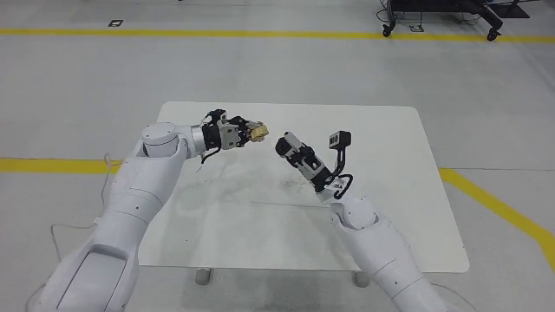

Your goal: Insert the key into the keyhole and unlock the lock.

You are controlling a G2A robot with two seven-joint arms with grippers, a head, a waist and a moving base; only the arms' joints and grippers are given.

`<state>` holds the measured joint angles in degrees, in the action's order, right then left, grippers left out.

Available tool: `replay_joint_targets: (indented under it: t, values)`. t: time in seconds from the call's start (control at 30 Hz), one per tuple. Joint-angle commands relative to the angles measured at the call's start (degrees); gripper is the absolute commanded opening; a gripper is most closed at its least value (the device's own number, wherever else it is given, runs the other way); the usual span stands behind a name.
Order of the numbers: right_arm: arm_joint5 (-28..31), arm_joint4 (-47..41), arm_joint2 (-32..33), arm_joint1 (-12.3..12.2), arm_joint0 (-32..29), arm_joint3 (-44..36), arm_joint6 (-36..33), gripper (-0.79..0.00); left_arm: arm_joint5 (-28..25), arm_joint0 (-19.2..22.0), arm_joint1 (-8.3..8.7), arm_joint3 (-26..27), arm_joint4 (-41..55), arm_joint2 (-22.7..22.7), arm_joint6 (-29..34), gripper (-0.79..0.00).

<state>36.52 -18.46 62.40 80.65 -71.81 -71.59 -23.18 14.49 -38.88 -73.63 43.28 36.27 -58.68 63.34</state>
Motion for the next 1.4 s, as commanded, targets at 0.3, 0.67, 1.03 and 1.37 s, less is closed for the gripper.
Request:
replay_joint_targets:
  t: [0.3,0.67,1.03,1.37]
  values:
    - [-0.14,9.86,-2.73,0.43,0.99,-1.71,2.48,-0.785,2.19,3.61,-1.44,-5.78,-1.12,3.25,3.14,-0.785]
    - [-0.82,16.27,-5.55,2.35,6.26,6.03,13.7,-0.785,0.91,4.86,-2.18,-8.09,-1.62,4.38,5.16,-0.785]
    - [3.79,2.12,-4.67,1.59,3.15,3.55,-0.58,-0.308,-6.27,4.3,-2.05,-7.58,0.77,1.93,3.79,-0.785]
    - [-12.95,-27.82,-3.19,1.7,8.01,9.74,-26.33,-0.413,-11.39,2.68,-1.49,-4.15,-0.16,0.82,6.09,-0.785]
